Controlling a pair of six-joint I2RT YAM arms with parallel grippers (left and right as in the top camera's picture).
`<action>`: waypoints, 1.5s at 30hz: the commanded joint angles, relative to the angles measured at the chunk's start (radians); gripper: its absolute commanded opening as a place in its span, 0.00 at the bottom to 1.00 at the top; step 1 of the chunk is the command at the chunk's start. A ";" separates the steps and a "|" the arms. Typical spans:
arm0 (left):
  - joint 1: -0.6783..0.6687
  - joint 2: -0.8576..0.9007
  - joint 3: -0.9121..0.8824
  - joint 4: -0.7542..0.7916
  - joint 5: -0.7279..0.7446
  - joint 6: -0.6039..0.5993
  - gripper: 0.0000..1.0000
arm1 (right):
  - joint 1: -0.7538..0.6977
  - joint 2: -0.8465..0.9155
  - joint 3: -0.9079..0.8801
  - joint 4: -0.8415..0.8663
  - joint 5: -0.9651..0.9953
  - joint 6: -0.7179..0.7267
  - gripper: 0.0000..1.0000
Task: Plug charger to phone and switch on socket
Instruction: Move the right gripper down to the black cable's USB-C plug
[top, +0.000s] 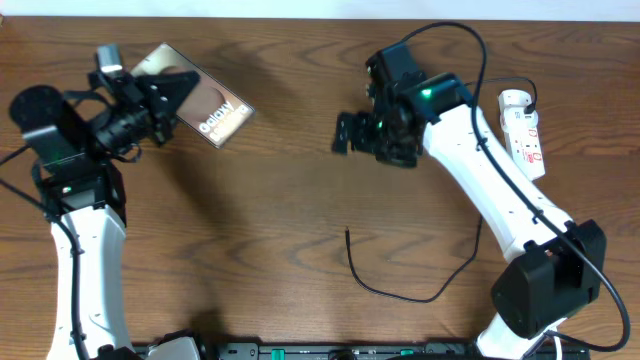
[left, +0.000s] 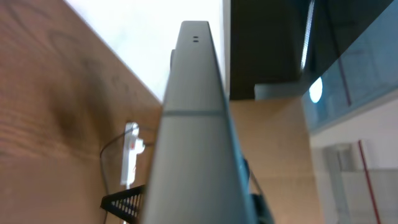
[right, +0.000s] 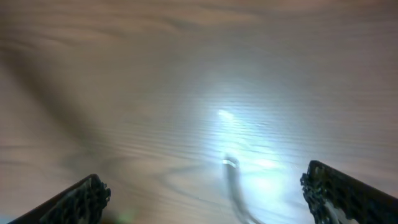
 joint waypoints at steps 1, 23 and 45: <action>-0.045 -0.006 0.010 -0.022 0.047 0.131 0.07 | 0.056 -0.002 -0.058 -0.032 0.209 -0.073 0.99; -0.220 -0.001 -0.024 -0.040 0.048 0.263 0.07 | 0.301 -0.002 -0.539 0.239 0.163 0.229 0.86; -0.220 0.006 -0.024 -0.042 0.048 0.289 0.07 | 0.359 -0.002 -0.613 0.337 0.296 0.331 0.70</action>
